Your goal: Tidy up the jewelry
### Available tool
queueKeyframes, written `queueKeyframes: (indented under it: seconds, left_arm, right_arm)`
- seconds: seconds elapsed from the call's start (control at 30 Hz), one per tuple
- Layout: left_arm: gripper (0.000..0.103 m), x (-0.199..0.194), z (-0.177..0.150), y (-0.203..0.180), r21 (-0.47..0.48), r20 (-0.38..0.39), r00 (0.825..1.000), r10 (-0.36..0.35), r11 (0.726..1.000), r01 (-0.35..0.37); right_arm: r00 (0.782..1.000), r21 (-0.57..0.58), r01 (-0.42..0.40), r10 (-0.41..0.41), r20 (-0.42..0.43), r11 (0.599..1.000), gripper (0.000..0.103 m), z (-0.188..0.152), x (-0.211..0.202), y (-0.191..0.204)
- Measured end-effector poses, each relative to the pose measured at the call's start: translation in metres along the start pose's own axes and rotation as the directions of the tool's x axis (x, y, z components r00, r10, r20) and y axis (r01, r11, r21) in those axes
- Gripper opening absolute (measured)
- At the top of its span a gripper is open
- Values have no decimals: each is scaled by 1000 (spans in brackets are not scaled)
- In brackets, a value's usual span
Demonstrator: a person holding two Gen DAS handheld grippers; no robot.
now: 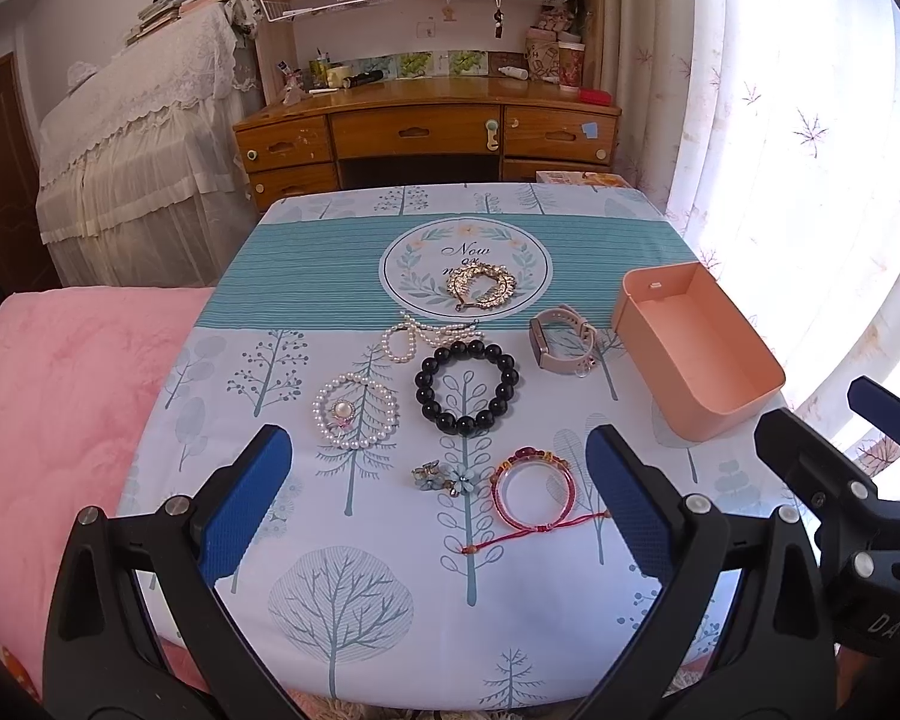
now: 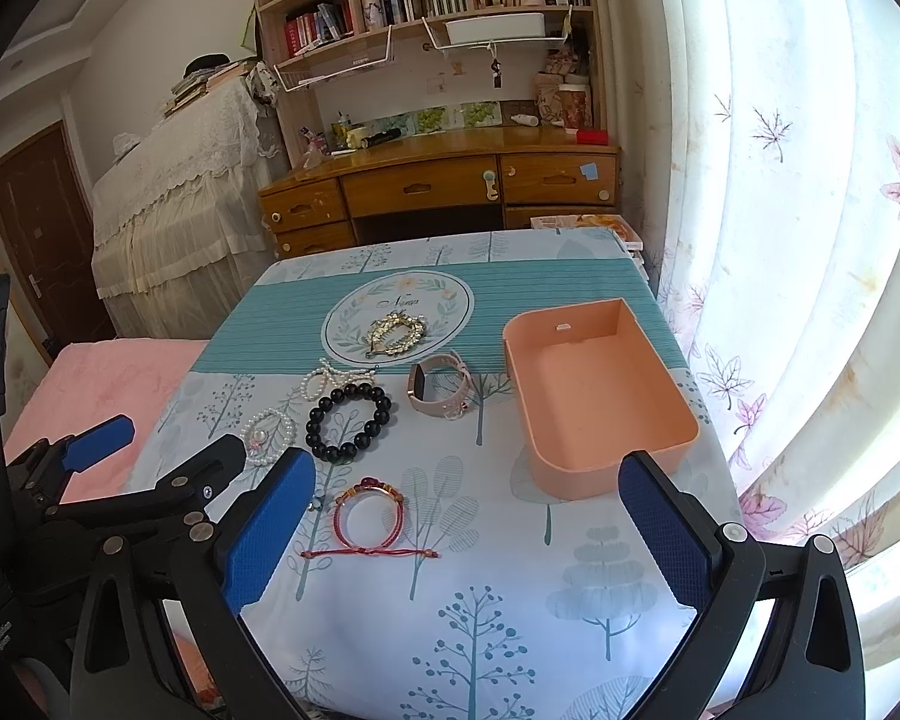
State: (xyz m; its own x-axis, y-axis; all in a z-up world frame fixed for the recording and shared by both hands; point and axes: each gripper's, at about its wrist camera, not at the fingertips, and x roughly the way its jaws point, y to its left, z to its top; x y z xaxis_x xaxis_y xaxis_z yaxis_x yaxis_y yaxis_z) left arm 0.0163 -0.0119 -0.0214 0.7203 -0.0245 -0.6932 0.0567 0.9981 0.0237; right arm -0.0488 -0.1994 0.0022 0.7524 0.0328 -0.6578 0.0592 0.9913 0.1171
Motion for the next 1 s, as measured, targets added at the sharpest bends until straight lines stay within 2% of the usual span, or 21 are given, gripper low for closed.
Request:
queueKeyframes:
  seconds: [0.3, 0.53, 0.63, 0.77, 0.9, 1.0]
  left_arm:
    - [98, 10, 5, 5, -8, -19, 1000, -9, 1000, 8]
    - [98, 28, 23, 12, 3, -31, 999, -15, 1000, 15]
    - [98, 38, 37, 16, 16, -32, 999, -21, 1000, 22]
    - [98, 53, 62, 28, 19, -67, 997, -50, 998, 51]
    - [98, 70, 95, 44, 28, -85, 995, -44, 999, 46]
    - [98, 87, 123, 58, 27, -133, 990, -41, 999, 45]
  right_arm:
    - [1000, -14, -11, 11, -17, 1000, 103, 4, 11, 8]
    - [997, -23, -61, 59, -49, 998, 102, 16, 27, 14]
    - [995, -43, -71, 68, -69, 997, 98, 25, 38, 18]
    - [997, -131, -21, 12, -70, 991, 96, 44, 55, 32]
    - [995, -181, -49, 32, -95, 982, 80, 77, 69, 39]
    - [994, -198, -48, 27, -109, 979, 79, 113, 83, 36]
